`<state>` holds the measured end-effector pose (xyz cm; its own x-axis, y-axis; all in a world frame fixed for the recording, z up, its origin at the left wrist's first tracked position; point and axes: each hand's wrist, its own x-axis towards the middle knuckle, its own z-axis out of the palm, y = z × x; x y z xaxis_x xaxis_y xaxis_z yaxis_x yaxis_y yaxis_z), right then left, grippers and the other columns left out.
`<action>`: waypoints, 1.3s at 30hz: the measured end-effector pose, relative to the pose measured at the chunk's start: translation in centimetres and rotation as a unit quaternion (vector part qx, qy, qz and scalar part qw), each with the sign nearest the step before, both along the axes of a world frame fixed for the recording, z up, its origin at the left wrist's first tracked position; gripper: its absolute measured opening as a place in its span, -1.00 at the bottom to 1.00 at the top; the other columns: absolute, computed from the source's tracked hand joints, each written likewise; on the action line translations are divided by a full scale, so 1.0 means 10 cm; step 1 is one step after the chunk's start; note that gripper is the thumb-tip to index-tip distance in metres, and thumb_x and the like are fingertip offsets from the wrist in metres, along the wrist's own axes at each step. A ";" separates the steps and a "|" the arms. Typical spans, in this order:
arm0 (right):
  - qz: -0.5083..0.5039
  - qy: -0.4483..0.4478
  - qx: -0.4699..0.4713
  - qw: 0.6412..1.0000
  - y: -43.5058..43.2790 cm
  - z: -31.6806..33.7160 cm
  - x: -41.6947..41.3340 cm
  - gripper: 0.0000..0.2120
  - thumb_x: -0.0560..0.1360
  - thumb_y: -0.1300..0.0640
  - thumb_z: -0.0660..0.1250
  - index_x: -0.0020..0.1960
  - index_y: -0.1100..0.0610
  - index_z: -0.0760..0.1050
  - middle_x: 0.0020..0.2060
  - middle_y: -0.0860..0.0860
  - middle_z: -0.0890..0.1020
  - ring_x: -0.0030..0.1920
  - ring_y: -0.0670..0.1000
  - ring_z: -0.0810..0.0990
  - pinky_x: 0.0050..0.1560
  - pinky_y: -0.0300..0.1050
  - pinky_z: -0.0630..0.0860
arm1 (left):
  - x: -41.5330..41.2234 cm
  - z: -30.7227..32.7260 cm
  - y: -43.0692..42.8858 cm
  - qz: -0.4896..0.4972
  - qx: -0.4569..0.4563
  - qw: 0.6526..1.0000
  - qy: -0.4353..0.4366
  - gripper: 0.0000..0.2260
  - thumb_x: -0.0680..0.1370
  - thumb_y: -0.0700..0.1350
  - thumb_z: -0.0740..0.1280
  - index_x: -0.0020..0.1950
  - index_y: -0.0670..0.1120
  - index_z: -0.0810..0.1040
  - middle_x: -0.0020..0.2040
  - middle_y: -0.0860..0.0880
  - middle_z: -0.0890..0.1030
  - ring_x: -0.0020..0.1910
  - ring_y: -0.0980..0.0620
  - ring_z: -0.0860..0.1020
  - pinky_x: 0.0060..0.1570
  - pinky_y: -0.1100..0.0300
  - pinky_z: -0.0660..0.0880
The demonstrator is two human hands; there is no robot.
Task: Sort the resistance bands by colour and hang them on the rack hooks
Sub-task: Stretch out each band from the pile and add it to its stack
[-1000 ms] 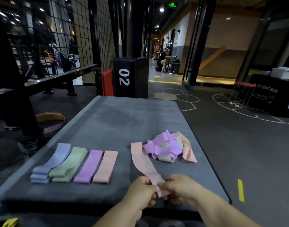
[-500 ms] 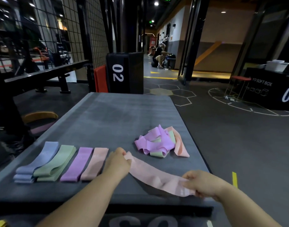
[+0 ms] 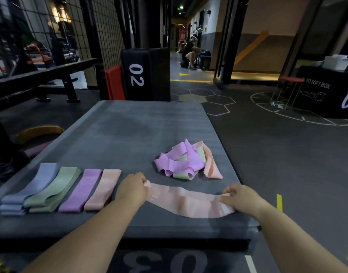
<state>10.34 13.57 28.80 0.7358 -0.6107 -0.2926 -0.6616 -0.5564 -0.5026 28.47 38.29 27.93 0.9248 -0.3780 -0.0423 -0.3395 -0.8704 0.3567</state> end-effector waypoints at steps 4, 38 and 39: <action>0.008 0.005 0.060 0.998 0.02 0.07 -0.05 -0.54 0.35 0.00 0.53 0.18 -0.01 0.45 0.03 -0.04 0.51 0.05 -0.02 0.53 0.07 -0.21 0.43 | -0.01 0.04 0.07 0.028 -0.035 0.999 0.003 -0.79 0.62 -0.12 0.19 0.21 -0.06 0.52 0.12 -0.07 0.60 0.08 -0.09 0.54 -0.06 0.16 0.41; -0.091 -0.048 0.036 0.994 0.07 0.09 0.05 -0.82 0.46 0.11 0.45 -0.25 0.18 0.58 -0.43 0.07 0.54 -0.37 0.06 0.48 -0.31 -0.14 0.36 | -0.15 0.14 0.60 0.069 -0.250 0.939 0.224 -0.88 0.60 -0.15 0.23 -0.11 -0.09 0.51 -0.37 -0.05 0.57 -0.52 0.04 0.41 -0.55 0.31 0.39; -0.109 -0.069 0.060 0.990 0.06 0.08 0.05 -0.83 0.46 0.12 0.45 -0.24 0.19 0.57 -0.49 0.08 0.50 -0.42 0.06 0.43 -0.36 -0.16 0.34 | -0.14 0.14 0.60 0.078 -0.283 0.925 0.241 -0.87 0.60 -0.19 0.22 -0.13 -0.11 0.50 -0.36 -0.06 0.59 -0.54 0.05 0.40 -0.57 0.31 0.39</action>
